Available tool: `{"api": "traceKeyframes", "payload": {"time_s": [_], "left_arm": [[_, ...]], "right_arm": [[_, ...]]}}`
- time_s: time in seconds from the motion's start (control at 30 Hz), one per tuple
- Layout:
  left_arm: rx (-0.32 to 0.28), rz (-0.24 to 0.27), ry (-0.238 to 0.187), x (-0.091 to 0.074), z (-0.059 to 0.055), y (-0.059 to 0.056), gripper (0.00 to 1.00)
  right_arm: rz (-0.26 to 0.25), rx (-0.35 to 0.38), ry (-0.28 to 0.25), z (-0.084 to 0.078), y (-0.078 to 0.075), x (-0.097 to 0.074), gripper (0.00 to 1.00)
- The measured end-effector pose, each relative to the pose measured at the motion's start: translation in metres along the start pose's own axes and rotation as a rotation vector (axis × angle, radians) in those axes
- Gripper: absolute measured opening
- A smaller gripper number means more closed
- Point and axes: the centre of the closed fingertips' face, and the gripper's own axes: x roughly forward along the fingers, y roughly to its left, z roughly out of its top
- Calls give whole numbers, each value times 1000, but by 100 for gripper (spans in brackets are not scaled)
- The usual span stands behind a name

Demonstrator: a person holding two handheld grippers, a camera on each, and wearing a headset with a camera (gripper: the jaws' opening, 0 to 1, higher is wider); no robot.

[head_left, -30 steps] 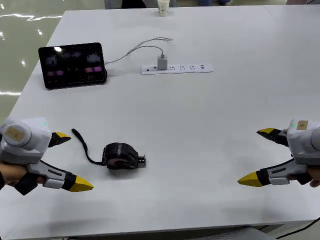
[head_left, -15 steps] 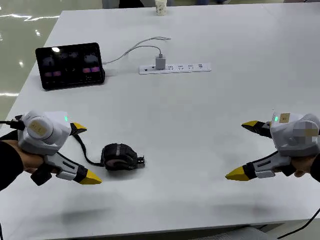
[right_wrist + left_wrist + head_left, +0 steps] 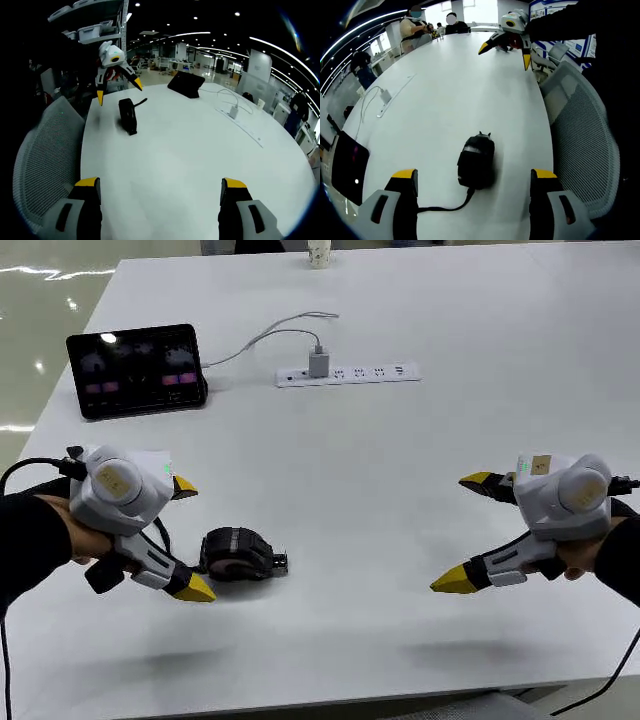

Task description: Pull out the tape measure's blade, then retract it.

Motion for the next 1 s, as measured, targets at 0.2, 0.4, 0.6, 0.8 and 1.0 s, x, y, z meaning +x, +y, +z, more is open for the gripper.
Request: {"api": "traceKeyframes", "payload": {"time_s": [0.2, 0.4, 0.6, 0.8, 1.0], "left_arm": [[53, -10, 30, 9, 2, 0, 84], [66, -10, 45, 23, 2, 0, 77], [93, -33, 52, 31, 5, -4, 73], [147, -27, 81, 40, -2, -1, 64], [175, -34, 81, 43, -2, 1, 54]], "right_arm": [[18, -35, 11, 5, 3, 10, 99], [43, -68, 10, 14, 8, 22, 99], [73, -81, 6, 18, 14, 34, 99], [86, -75, 1, 19, 16, 46, 99], [103, -68, 10, 18, 19, 66, 99]]}}
